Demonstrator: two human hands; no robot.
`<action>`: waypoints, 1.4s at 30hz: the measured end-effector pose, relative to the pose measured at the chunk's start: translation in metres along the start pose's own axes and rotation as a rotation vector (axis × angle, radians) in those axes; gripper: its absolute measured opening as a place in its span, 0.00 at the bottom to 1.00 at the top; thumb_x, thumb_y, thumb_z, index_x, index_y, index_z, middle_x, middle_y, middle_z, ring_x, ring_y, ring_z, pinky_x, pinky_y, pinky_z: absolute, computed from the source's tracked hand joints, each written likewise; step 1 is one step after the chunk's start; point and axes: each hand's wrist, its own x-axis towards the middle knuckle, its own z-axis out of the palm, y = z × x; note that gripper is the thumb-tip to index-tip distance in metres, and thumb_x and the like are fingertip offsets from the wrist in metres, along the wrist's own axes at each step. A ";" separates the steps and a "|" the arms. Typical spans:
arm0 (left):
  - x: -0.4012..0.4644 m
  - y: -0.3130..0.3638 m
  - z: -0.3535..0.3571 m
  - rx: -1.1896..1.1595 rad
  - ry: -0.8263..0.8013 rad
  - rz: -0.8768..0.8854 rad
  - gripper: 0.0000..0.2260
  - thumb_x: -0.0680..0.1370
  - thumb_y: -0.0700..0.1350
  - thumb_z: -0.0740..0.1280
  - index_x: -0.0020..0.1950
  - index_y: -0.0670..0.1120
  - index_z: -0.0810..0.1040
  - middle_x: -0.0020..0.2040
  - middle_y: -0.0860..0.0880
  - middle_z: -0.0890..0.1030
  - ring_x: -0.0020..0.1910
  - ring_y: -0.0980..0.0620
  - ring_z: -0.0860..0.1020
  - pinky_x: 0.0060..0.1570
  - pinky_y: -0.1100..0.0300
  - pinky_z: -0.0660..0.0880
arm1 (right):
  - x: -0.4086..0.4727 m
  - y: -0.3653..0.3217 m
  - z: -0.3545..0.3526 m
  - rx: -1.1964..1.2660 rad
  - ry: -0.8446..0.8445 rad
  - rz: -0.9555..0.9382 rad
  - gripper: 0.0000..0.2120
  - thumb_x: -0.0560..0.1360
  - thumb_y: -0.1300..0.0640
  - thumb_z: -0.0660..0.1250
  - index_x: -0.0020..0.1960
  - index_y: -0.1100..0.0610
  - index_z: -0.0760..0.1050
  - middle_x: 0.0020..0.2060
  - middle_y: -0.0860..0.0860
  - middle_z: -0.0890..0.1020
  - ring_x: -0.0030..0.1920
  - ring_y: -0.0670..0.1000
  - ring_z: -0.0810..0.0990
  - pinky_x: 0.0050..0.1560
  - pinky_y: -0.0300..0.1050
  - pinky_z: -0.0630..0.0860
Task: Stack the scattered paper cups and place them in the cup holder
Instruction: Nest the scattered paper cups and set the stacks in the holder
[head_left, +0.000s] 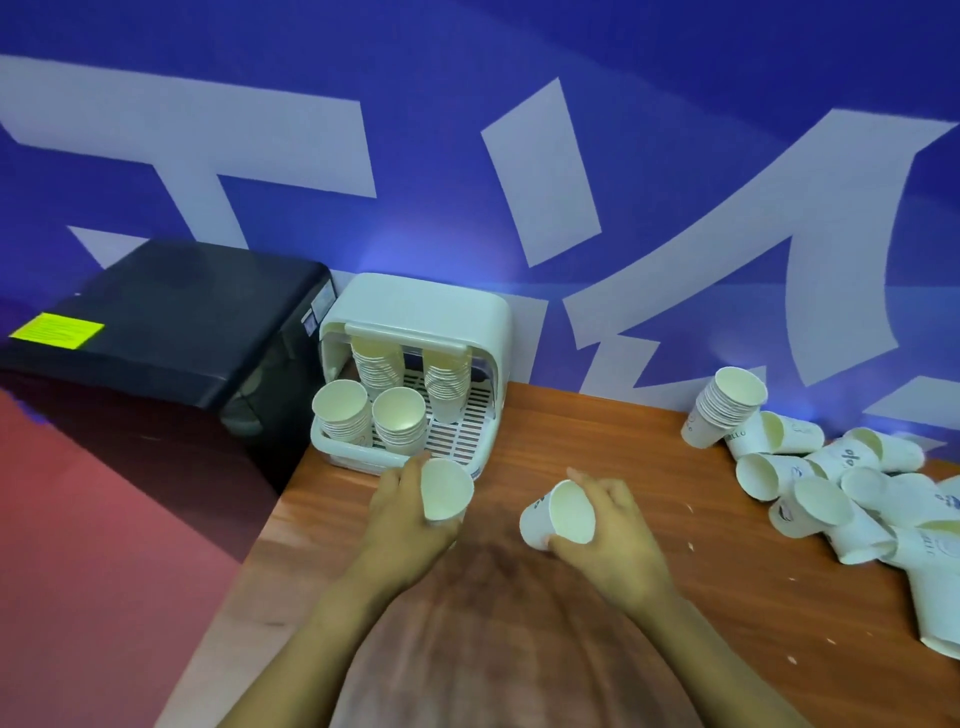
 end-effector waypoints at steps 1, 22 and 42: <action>0.001 -0.005 -0.002 0.033 -0.002 -0.012 0.34 0.68 0.46 0.71 0.72 0.49 0.62 0.62 0.46 0.68 0.63 0.47 0.65 0.58 0.60 0.63 | 0.000 -0.004 0.005 -0.022 -0.019 -0.001 0.39 0.67 0.46 0.72 0.73 0.42 0.59 0.62 0.43 0.66 0.64 0.49 0.68 0.62 0.47 0.70; 0.108 -0.056 -0.149 0.064 0.134 0.103 0.34 0.70 0.46 0.69 0.73 0.56 0.58 0.62 0.48 0.64 0.62 0.43 0.64 0.57 0.53 0.67 | 0.088 -0.172 0.071 -0.111 0.074 -0.231 0.35 0.70 0.49 0.70 0.73 0.47 0.61 0.69 0.45 0.66 0.69 0.50 0.64 0.68 0.42 0.62; 0.150 -0.093 -0.124 0.172 -0.018 0.057 0.36 0.71 0.54 0.71 0.74 0.54 0.56 0.67 0.49 0.66 0.65 0.44 0.68 0.58 0.50 0.70 | 0.135 -0.177 0.118 -0.180 0.048 -0.150 0.36 0.70 0.43 0.70 0.74 0.45 0.59 0.73 0.45 0.61 0.73 0.50 0.59 0.71 0.45 0.60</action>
